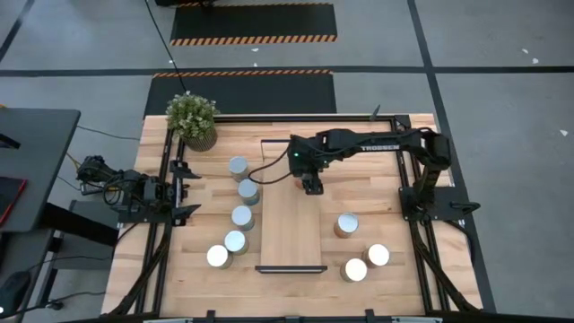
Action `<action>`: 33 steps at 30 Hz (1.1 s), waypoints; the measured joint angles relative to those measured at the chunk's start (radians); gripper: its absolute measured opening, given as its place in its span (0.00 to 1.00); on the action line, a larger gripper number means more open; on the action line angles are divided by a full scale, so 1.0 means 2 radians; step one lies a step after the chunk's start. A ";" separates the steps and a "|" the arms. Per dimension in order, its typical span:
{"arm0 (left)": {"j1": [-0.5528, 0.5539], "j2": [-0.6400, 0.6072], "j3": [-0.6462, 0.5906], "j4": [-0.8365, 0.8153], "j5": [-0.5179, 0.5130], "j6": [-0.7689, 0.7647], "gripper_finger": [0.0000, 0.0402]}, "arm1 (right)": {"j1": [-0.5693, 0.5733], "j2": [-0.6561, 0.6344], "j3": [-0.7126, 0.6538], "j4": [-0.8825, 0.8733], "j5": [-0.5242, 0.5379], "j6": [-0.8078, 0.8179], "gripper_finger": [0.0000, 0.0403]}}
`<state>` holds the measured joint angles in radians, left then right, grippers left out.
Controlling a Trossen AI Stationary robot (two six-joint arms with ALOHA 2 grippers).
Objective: Pick and place cans onto a shelf
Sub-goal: Put the top canned pineapple on the shelf
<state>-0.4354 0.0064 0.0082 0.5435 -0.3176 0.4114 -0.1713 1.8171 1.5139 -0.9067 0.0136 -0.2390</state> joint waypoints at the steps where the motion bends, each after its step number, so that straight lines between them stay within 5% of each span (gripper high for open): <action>1: 0.000 0.000 0.000 -0.001 0.000 0.000 0.89 | -0.001 -0.001 0.000 0.002 0.009 0.000 0.90; 15: 0.000 0.000 0.000 -0.004 -0.002 0.002 0.89 | 0.004 -0.027 0.004 -0.015 0.088 0.020 0.94; 26: 0.000 0.000 0.000 -0.004 -0.008 0.005 0.89 | 0.026 -0.031 0.004 0.084 0.089 0.000 0.93; 33: 0.000 0.000 0.000 -0.004 -0.011 0.006 0.89 | 0.025 -0.024 -0.012 0.114 0.162 -0.007 0.93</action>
<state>-0.4351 0.0063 0.0082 0.5354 -0.3401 0.4225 -0.1215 1.7695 1.4899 -0.6792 0.3367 -0.2535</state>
